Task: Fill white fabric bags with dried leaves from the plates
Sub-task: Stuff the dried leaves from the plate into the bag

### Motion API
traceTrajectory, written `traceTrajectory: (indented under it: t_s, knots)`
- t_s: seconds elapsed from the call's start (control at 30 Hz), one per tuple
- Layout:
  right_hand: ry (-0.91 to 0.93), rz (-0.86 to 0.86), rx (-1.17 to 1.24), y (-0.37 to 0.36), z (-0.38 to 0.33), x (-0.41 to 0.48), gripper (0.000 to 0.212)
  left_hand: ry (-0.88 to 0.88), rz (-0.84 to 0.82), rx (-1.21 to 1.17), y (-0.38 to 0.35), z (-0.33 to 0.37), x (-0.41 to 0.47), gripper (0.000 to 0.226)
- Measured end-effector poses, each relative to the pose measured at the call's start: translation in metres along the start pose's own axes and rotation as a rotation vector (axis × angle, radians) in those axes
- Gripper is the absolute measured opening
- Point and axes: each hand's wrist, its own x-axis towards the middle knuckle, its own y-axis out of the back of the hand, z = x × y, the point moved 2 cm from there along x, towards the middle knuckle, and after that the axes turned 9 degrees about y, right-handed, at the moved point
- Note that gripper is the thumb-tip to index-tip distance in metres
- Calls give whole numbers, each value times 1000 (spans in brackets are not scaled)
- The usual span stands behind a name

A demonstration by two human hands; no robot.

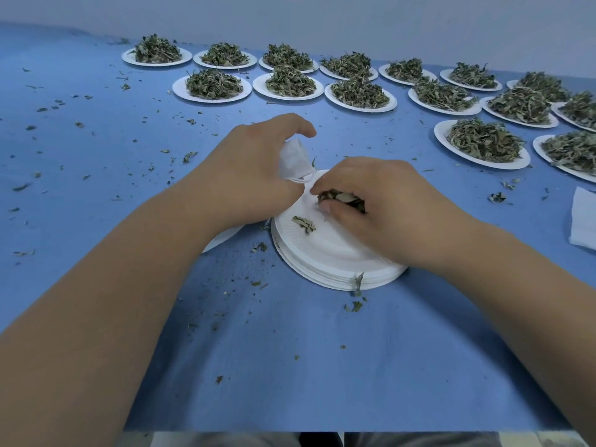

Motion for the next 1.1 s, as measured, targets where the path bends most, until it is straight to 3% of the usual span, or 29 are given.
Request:
traceTrajectory:
  t_s: [0.13, 0.3, 0.43, 0.8, 1.1]
  knots:
    - [0, -102, 25, 10, -1, -2, 38, 15, -1, -5, 0, -1, 1, 54]
    - [41, -305, 228, 18, 5, -26, 90, 22, -3, 0, -1, -2, 1, 57]
    - [61, -358, 223, 13, 9, -31, 101, 24, -4, 12, -1, 0, 0, 56]
    - [95, -306, 177, 11, 7, -32, 65, 22, -19, 31, -1, 1, 0, 55]
    - [73, -30, 204, 2, 5, -20, 17, 3, -52, -3, -2, 1, -1, 61]
